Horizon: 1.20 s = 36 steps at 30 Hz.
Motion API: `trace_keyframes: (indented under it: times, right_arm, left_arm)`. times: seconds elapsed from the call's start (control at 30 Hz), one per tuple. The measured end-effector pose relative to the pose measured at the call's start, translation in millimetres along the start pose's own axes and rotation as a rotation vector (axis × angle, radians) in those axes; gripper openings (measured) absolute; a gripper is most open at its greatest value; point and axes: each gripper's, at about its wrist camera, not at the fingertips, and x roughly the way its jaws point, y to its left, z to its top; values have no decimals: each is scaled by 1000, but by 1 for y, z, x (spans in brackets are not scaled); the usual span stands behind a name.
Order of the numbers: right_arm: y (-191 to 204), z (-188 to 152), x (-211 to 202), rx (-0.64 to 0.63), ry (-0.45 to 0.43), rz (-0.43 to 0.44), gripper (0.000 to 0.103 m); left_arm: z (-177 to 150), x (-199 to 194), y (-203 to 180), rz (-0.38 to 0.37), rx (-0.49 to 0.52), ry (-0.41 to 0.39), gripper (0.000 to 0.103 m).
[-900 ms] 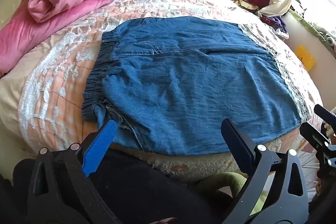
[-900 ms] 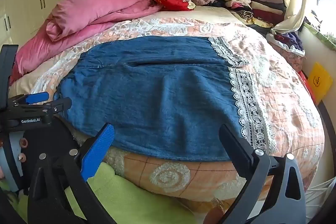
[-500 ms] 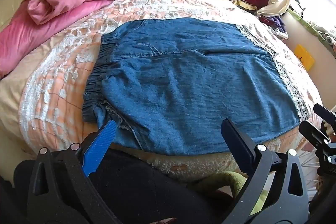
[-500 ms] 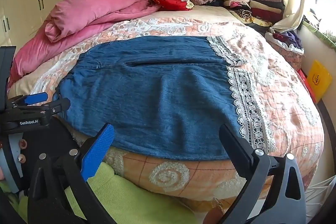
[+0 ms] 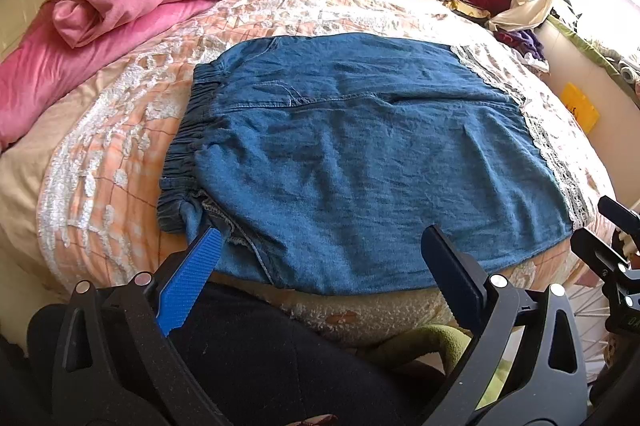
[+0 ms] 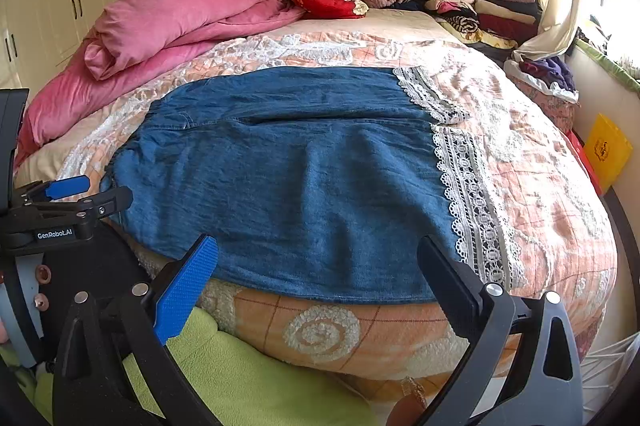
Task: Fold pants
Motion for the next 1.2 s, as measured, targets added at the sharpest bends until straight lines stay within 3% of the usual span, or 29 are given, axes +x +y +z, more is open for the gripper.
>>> trace_keyframes:
  times: [1.2]
  right_arm:
    - [1, -3, 1, -6, 8, -7, 99]
  left_arm:
    - [-1, 0, 1, 4, 6, -2, 94]
